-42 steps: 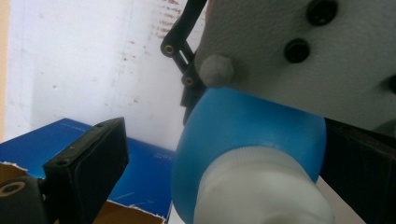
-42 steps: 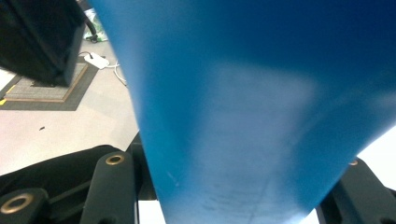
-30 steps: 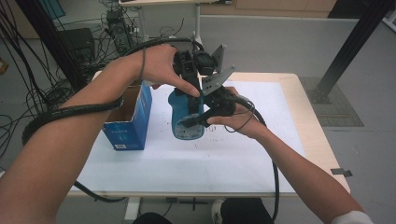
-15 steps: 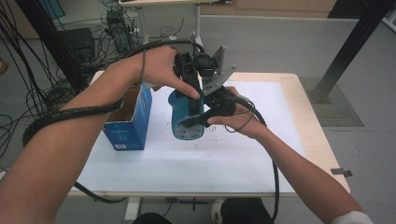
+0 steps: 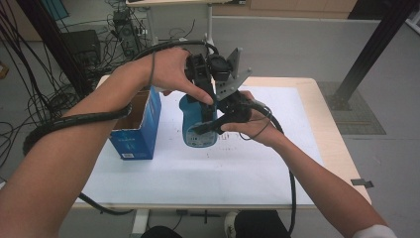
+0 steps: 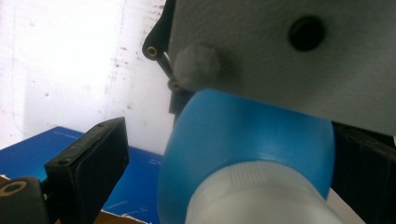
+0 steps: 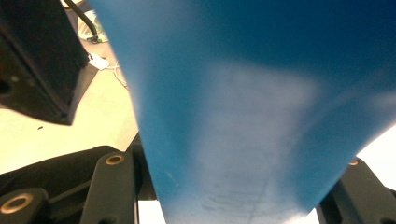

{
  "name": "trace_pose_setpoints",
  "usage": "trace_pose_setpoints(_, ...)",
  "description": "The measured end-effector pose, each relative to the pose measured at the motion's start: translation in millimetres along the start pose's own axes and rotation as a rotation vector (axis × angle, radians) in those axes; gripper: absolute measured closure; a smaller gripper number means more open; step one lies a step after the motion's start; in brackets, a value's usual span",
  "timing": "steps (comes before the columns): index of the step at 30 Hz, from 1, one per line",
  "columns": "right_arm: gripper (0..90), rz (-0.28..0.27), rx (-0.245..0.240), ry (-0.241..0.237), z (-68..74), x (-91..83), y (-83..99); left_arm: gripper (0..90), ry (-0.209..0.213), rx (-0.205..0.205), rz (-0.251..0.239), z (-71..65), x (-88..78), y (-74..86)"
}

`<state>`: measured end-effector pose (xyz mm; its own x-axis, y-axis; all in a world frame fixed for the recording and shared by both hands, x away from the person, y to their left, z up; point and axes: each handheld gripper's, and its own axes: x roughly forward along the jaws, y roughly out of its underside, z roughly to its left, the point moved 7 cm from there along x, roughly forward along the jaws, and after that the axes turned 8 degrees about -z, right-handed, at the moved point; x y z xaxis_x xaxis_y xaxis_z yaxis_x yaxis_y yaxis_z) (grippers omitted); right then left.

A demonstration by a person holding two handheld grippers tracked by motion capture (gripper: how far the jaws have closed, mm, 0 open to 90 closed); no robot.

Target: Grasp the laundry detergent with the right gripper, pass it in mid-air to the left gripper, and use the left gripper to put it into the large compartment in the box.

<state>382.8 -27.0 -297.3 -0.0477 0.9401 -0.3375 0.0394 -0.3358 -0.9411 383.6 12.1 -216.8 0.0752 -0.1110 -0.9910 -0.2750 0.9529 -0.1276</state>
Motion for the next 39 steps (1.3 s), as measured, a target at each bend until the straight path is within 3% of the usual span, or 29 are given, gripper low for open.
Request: trace_pose_setpoints(39, 43.8, 0.005, -0.001, 0.012, -2.0, -2.5, 0.4, 5.8, -0.009, 0.004, -0.014, -1.4, -5.1, -1.0)
